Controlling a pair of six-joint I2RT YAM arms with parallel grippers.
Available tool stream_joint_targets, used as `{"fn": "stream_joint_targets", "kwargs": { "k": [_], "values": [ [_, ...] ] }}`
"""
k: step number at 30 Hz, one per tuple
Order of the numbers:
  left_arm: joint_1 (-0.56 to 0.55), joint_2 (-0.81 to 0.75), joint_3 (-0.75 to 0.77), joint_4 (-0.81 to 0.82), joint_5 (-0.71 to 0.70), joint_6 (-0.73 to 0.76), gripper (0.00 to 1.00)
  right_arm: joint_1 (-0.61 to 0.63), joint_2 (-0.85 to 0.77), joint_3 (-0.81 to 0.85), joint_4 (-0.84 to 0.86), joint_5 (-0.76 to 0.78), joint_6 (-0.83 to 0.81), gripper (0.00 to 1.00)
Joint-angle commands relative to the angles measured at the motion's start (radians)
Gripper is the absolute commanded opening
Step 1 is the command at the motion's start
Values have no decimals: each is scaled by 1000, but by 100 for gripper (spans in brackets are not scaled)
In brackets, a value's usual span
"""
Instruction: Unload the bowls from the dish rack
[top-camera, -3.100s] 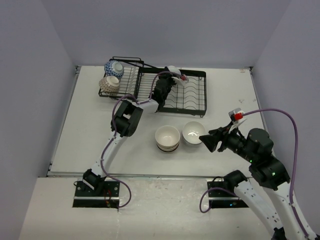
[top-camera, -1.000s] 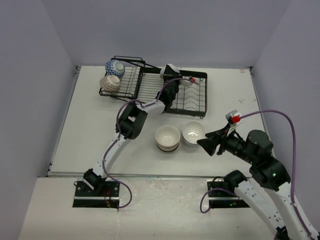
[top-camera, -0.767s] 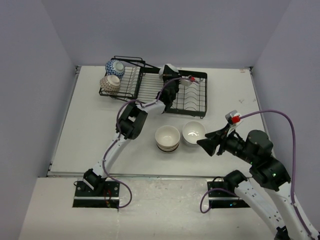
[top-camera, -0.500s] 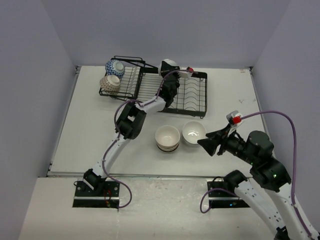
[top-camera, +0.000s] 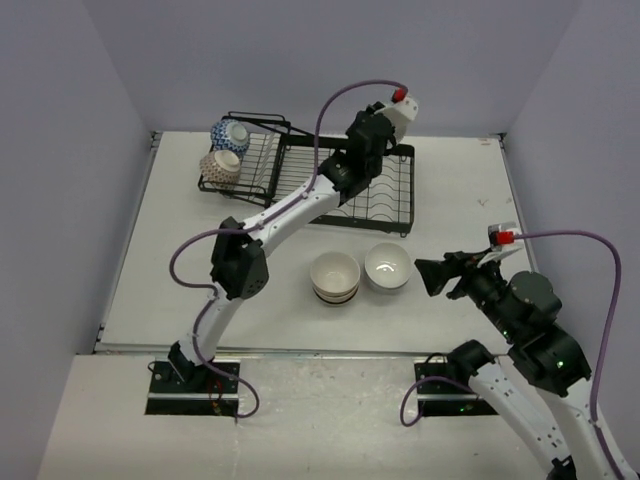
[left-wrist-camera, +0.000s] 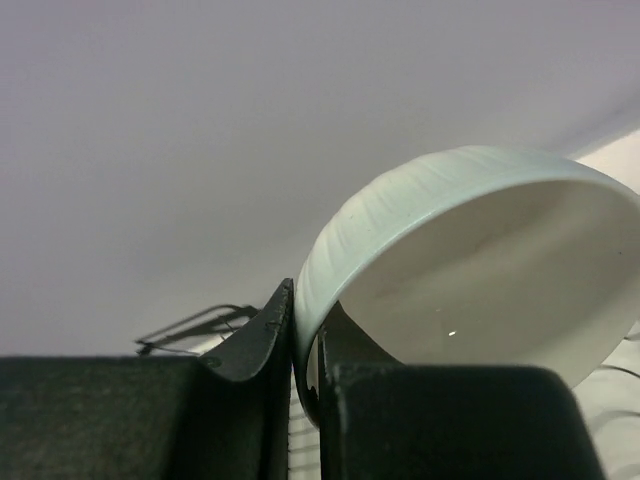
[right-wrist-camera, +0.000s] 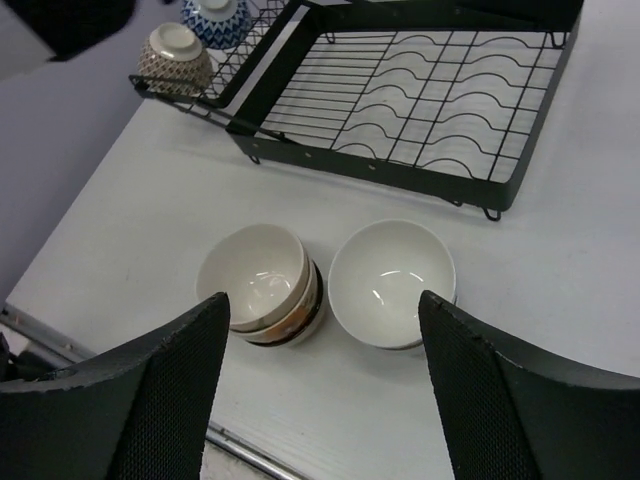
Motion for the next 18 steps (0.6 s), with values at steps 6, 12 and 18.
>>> {"fn": "stream_joint_targets", "kwargs": {
  "k": [6,12,18],
  "values": [
    [-13,-472,-218,-554,255,-831,0,6,70,140,15,173,142,79],
    [-62,-624,-543,-461,448,-993,0,6,346,285,26,242,118,79],
    [-72,-695,-668,-401,515,-1047,0,6,511,388,-58,317,87,69]
  ]
}}
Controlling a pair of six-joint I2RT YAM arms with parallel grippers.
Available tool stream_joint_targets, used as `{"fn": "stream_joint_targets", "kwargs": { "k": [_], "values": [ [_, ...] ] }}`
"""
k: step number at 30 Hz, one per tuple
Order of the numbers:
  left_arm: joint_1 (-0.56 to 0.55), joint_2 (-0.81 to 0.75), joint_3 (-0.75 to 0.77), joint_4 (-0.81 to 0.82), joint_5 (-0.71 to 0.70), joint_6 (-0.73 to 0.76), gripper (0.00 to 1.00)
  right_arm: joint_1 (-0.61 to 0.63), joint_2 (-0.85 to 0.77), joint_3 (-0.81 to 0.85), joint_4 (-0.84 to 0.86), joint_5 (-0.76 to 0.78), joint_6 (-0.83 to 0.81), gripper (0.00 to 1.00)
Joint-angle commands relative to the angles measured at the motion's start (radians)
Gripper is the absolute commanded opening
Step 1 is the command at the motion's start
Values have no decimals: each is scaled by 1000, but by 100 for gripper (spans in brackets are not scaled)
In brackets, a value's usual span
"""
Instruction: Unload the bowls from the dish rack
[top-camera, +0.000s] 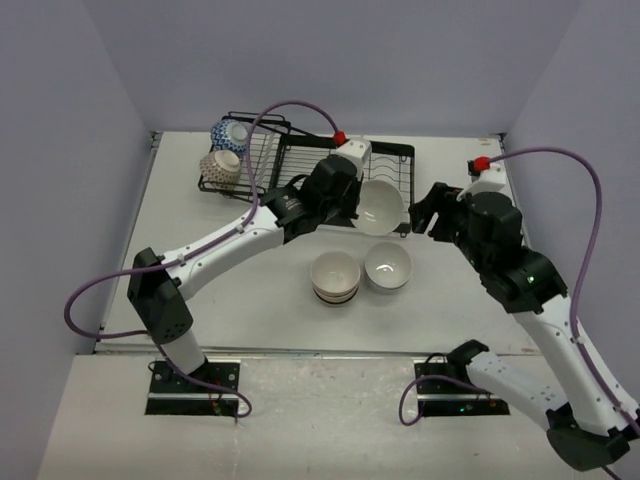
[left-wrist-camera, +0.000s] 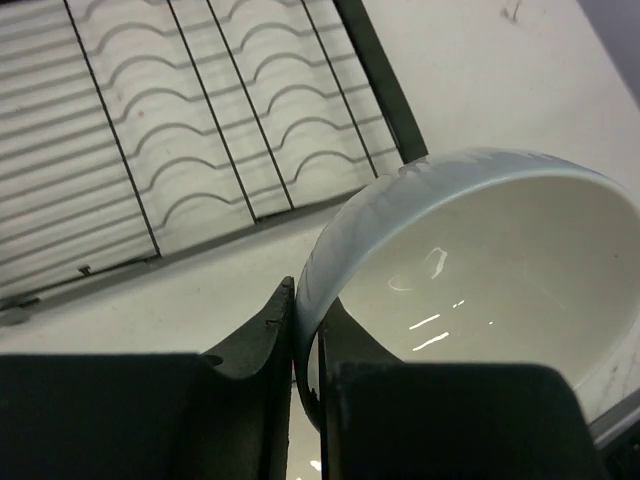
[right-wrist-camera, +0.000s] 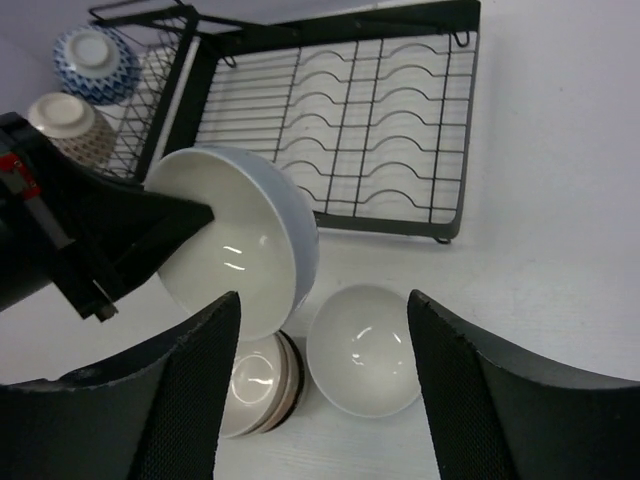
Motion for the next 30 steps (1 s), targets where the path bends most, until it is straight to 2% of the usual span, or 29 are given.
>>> {"fn": "stream_joint_targets", "kwargs": {
  "k": [1,8,11,14,15,17,18,21,22,23,24,25,27,30],
  "values": [
    [-4,-58,-22,88,74,-100,0,6,39,62,-64,68,-31,67],
    [-8,-43,-3,71,77,-88,0,22,222,93,-101,-10,-72,55],
    [-8,-35,0,72,92,-86,0,26,253,88,-79,-6,-79,51],
    [-7,-32,0,75,100,-85,0,27,286,87,-64,-3,-82,35],
    [-8,-32,0,77,101,-85,0,27,303,87,-58,-1,-82,22],
    [-7,-37,-6,85,101,-83,0,27,316,83,-47,-1,-77,10],
    [-7,-43,-13,95,101,-82,0,27,323,82,-47,3,-69,0],
    [-7,-61,-37,106,80,-65,0,26,322,62,-38,13,-62,0],
    [-7,-78,-43,103,49,-50,23,27,320,56,-42,17,-60,0],
    [-7,-93,-68,98,25,-48,63,27,320,51,-58,16,-56,0],
    [-7,-112,-85,95,-6,-48,99,24,317,36,-64,16,-56,0],
    [-7,-168,-106,85,-76,-48,100,13,308,25,-74,-5,-54,0],
    [-7,-248,-186,68,-121,-46,100,-7,294,-10,-99,-61,-51,0],
    [-7,-466,-307,43,-216,-46,100,-53,274,-54,-145,-121,-49,0]
  ]
}}
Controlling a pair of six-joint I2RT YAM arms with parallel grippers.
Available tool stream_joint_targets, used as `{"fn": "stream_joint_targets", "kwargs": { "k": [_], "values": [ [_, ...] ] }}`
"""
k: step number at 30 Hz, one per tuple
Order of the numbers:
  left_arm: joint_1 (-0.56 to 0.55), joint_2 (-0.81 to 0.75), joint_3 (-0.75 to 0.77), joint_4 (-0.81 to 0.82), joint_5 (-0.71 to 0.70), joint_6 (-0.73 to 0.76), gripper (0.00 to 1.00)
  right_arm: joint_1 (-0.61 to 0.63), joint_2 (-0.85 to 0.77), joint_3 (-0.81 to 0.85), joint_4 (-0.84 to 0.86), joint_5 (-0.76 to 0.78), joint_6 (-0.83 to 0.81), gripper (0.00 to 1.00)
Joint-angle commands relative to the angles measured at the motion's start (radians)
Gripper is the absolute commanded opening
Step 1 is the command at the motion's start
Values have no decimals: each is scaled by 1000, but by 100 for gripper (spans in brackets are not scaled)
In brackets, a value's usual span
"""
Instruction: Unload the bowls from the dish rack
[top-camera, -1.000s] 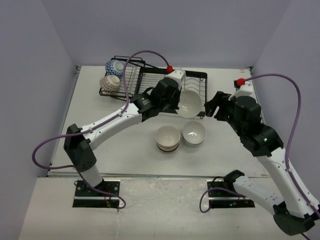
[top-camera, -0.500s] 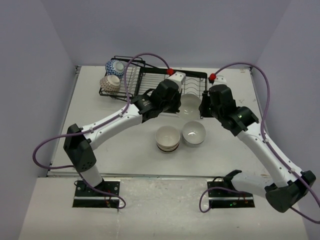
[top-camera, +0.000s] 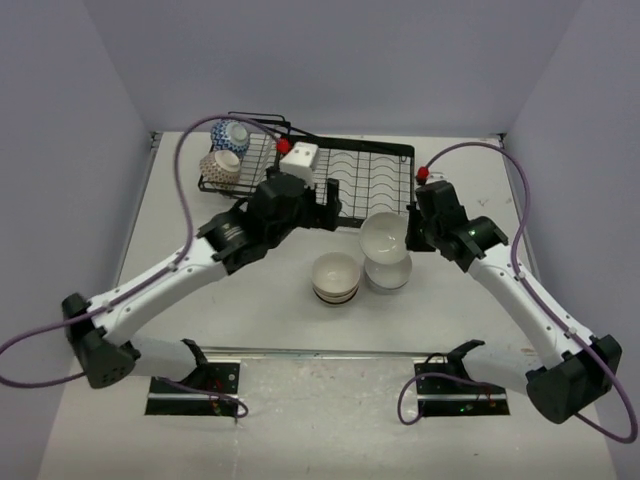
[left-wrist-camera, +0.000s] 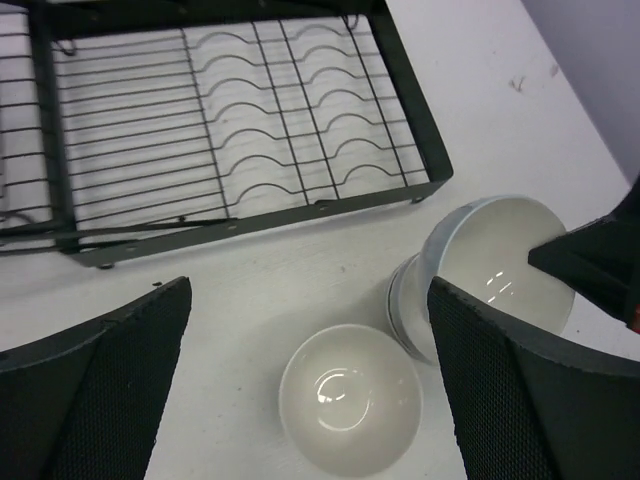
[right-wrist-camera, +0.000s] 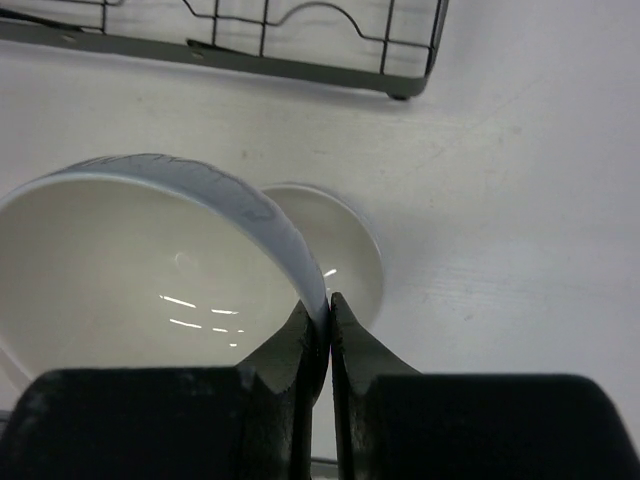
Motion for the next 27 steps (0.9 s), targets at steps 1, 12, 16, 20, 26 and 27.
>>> {"fn": "stream_joint_targets", "kwargs": {
  "k": [1,12,16,20,26,27],
  "values": [
    [0,-320,-93,10,-200,-5,100,-48,-54,-37,-31,-81,15,0],
    [2,-752,-259,-203,-341,9,100,-117,-8,-212,85,-205,29,0],
    [2,-766,-320,-214,-339,10,100,-128,29,-232,122,-205,33,0],
    [2,-768,-400,-182,-325,-8,100,-130,49,-248,153,-194,40,3],
    [2,-708,-419,-173,-352,-31,100,-130,29,-257,144,-162,44,32],
    [2,-690,-414,-173,-352,-33,100,-130,20,-257,144,-161,43,36]
  ]
}}
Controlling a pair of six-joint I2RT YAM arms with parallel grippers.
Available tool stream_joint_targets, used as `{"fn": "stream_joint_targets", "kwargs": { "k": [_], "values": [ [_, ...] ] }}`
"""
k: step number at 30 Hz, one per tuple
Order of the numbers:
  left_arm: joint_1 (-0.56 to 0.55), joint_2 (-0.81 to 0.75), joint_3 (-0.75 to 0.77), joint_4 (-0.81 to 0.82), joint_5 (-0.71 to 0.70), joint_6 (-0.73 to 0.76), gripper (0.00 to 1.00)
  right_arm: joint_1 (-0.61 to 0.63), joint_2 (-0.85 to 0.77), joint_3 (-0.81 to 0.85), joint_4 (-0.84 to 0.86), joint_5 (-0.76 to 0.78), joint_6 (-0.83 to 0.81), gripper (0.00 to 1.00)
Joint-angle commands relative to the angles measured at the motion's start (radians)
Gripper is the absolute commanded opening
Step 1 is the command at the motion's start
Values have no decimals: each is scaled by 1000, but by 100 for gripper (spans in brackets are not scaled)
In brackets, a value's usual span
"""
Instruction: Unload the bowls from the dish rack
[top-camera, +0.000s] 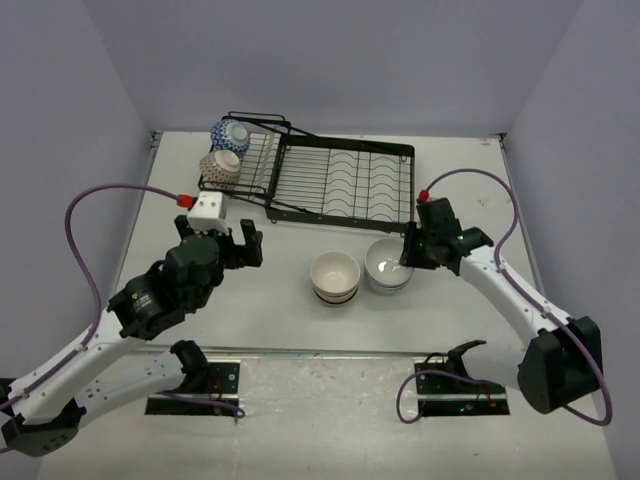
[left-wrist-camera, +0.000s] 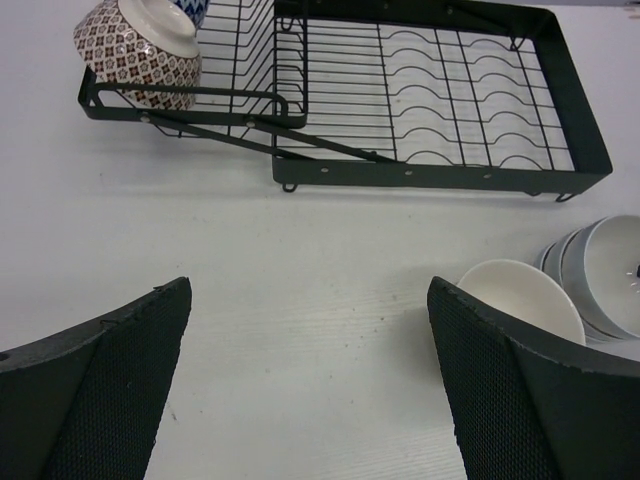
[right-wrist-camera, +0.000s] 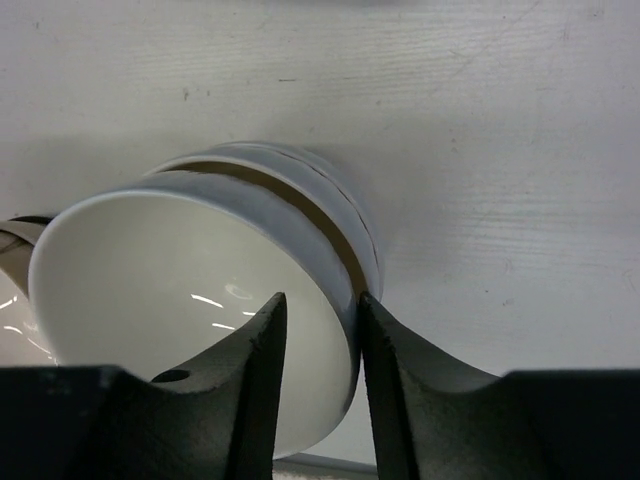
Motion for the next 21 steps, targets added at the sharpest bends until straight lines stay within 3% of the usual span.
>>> {"fn": "stream_joint_targets", "kwargs": {
  "k": [1,13,14,15,18,21],
  "values": [
    [-2,30,15,22,-32,-26,100,1,-48,7,18,16,3,38],
    [-1,79,15,31,-50,-45,100,1,-119,55,-75,47,-15,46],
    [-1,83,15,28,-66,-50,100,1,-122,55,-83,57,-14,44],
    [-1,97,18,25,-104,-67,100,1,-139,54,-86,74,-12,35],
    [1,160,44,7,-150,-87,100,1,-167,47,-65,47,-10,20],
    [1,231,95,-16,-150,-131,100,1,-155,43,-57,30,-10,13]
  ]
}}
